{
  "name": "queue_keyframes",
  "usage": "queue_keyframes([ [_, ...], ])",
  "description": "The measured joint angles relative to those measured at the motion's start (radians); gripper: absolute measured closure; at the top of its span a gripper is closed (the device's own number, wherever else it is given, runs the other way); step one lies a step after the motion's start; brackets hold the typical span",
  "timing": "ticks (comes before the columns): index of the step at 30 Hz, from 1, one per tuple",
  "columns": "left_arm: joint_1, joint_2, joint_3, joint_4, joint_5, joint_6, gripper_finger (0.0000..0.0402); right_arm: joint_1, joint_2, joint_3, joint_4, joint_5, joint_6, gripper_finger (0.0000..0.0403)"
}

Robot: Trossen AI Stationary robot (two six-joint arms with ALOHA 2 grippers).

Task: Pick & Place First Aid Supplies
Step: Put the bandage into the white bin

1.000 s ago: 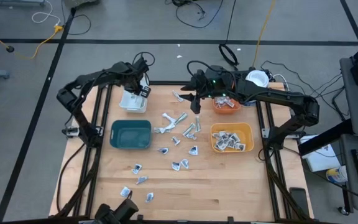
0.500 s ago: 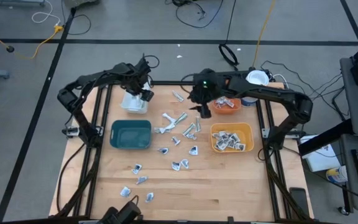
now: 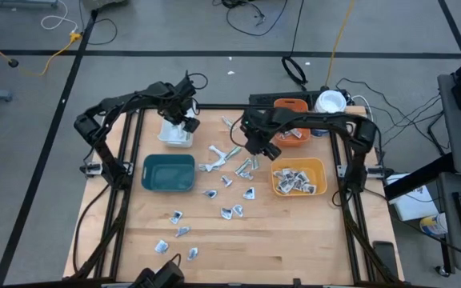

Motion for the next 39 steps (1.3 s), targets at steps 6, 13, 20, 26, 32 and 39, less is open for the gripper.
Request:
queue_keyframes([
  [6,-0.003,0.0,0.001,-0.006,0.007,0.018,0.01,0.017,0.067,0.0,0.01,0.016,-0.03,0.0161],
  [13,-0.011,0.0,0.001,-0.013,0.008,0.047,0.0094,0.024,0.103,0.002,0.02,0.013,-0.043,0.0163],
  [20,-0.011,0.0,0.001,-0.038,0.008,0.066,0.0094,0.025,0.118,0.002,0.034,0.012,-0.047,0.0196],
  [26,-0.011,0.0,0.001,-0.05,0.007,0.08,0.0094,0.025,0.115,0.002,0.021,-0.014,-0.042,0.0241],
  [32,-0.011,0.0,0.001,-0.05,0.007,0.078,0.0094,0.025,0.114,0.002,0.018,-0.02,-0.038,0.0265],
  [39,-0.011,0.0,0.001,-0.053,0.01,0.056,0.0094,0.025,0.114,0.002,0.018,-0.066,-0.043,0.0267],
])
